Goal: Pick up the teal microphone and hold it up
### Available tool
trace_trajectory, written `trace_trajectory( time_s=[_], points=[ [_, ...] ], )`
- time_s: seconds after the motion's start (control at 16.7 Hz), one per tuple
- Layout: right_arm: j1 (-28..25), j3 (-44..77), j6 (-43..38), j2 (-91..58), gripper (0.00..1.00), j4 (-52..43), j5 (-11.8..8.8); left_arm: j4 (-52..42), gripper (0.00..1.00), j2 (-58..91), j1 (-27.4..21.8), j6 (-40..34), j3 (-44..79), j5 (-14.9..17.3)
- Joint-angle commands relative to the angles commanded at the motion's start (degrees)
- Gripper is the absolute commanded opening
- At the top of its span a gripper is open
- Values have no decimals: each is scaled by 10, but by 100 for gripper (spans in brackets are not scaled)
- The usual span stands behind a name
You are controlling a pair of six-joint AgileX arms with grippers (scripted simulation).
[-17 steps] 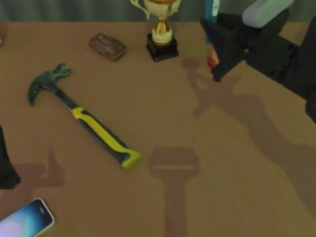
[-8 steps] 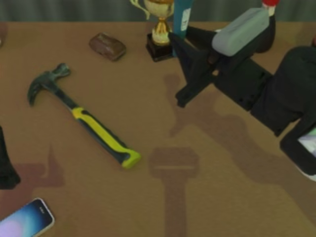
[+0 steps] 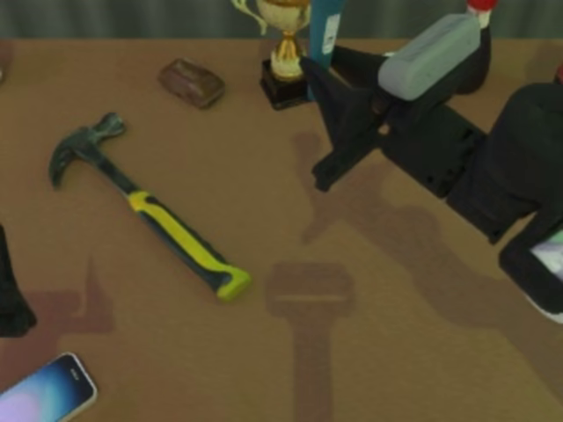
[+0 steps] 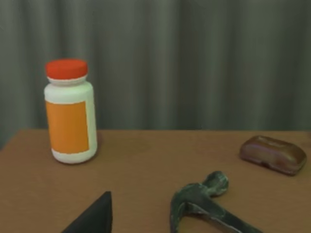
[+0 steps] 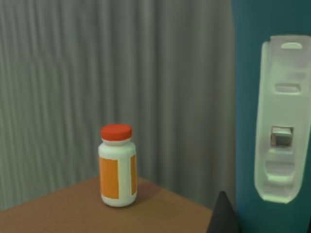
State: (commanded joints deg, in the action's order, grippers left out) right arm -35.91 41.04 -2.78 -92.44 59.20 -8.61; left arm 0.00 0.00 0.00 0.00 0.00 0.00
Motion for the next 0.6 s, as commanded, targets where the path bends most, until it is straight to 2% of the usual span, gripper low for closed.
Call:
trace_trajectory(
  time_s=[0.3, 0.42, 0.6],
  points=[
    [0, 0, 0, 0, 0, 0, 0, 3, 100, 7, -3, 1, 6, 7],
    [0, 0, 0, 0, 0, 0, 0, 16, 100, 38, -15, 4, 29, 32],
    [0, 0, 0, 0, 0, 0, 0, 51, 100, 130, -42, 13, 88, 94]
  ],
)
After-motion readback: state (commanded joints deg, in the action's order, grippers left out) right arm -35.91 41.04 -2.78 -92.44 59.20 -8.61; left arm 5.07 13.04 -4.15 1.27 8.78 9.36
